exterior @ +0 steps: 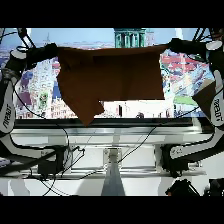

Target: Fold the clothes and pants, and hang the long-sleeved shirts on hangers.

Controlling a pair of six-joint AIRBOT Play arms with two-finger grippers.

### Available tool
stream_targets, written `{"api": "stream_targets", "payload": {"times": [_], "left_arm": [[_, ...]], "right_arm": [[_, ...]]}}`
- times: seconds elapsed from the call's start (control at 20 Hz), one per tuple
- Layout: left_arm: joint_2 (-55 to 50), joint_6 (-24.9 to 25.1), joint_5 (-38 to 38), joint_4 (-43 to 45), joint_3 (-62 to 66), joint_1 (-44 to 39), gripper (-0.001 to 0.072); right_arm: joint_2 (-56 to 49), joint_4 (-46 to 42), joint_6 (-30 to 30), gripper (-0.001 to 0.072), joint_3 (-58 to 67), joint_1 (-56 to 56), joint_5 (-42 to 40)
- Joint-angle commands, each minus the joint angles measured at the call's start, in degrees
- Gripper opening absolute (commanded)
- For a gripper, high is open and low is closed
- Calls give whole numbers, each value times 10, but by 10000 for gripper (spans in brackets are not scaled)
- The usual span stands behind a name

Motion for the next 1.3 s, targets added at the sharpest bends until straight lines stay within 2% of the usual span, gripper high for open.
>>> {"api": "stream_targets", "payload": {"times": [0.0, 0.1, 0.25, 0.4, 0.5, 0.6, 0.65, 0.7, 0.75, 0.8, 1.0, 1.1, 1.15, 1.25], "left_arm": [[-9, -11, -58, 33, 0, -1, 19], [-11, -12, -85, 38, 0, 3, 19], [-13, -65, -129, 130, 0, 2, 19], [-28, -126, -199, 238, 0, -7, 18], [-40, -127, -226, 243, 0, -7, 19], [-45, -127, -218, 242, 0, -7, 20], [-45, -127, -213, 238, 0, -7, 25], [-44, -126, -213, 237, 2, -7, 191], [-37, -122, -213, 236, 3, -6, 525], [-26, -122, -215, 237, 3, -3, 665], [65, -92, -264, 239, 3, 22, 653], [122, -92, -322, 239, 3, 42, 649], [148, -91, -358, 239, 3, 52, 594], [191, -90, -427, 243, 2, 68, 553]], "right_arm": [[-21, -11, 0, 12, -2, 5, -10], [-24, -63, 6, 12, -2, 5, -1], [-28, -156, 59, 12, -8, 4, 64], [-33, -170, 64, 12, -48, 4, 106], [-33, -169, 64, 12, -77, 4, 109], [-33, -170, 64, 15, -89, 4, 105], [-33, -167, 64, 97, -87, 4, 105], [-33, -165, 64, 350, -82, 4, 107], [-33, -167, 64, 576, -73, 4, 114], [-33, -176, 64, 566, -59, 3, 132], [-33, -329, 79, 548, 7, -21, 246], [-33, -361, 106, 547, 7, -53, 316], [-33, -358, 120, 546, 0, -72, 345], [-33, -340, 129, 443, -25, -109, 390]]}}
